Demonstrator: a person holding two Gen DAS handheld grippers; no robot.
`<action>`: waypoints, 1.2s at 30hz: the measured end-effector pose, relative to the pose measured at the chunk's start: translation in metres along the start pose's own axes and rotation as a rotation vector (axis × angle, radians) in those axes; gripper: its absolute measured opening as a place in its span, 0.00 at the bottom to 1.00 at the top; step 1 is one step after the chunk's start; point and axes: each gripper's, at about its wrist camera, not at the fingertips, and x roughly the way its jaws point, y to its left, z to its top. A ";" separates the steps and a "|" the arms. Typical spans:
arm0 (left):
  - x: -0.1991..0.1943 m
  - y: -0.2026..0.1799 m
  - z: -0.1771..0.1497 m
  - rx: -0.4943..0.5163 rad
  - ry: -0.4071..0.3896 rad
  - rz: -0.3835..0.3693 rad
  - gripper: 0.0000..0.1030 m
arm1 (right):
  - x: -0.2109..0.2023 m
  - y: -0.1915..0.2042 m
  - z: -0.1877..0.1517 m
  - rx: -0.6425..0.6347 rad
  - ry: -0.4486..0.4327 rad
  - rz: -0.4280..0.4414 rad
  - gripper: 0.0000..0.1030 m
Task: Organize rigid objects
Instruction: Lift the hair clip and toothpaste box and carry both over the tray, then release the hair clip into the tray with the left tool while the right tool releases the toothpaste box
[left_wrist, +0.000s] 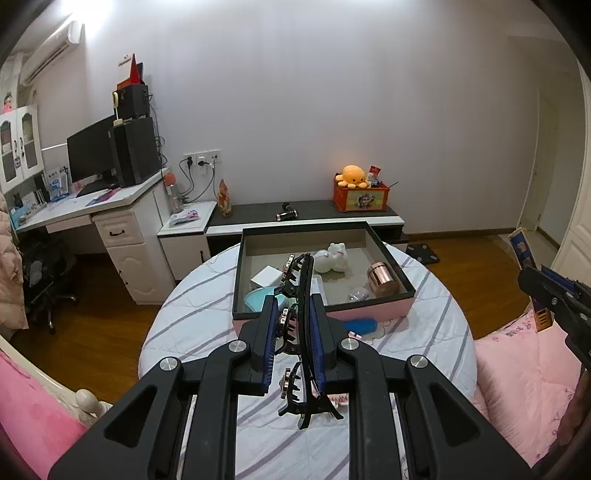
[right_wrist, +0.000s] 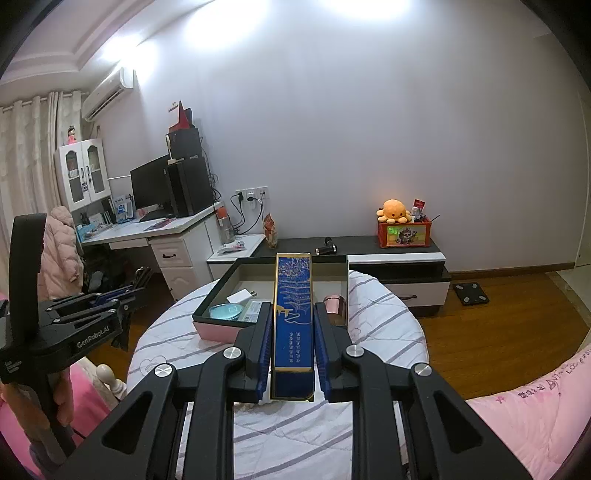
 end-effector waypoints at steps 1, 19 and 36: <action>0.004 0.000 0.003 0.001 0.000 0.000 0.16 | 0.003 0.000 0.001 -0.001 0.002 0.000 0.20; 0.171 -0.008 0.069 0.106 0.202 -0.003 0.16 | 0.164 -0.026 0.038 0.024 0.187 0.002 0.20; 0.266 0.011 0.062 0.065 0.351 0.030 0.18 | 0.264 -0.033 0.030 -0.016 0.346 0.039 0.21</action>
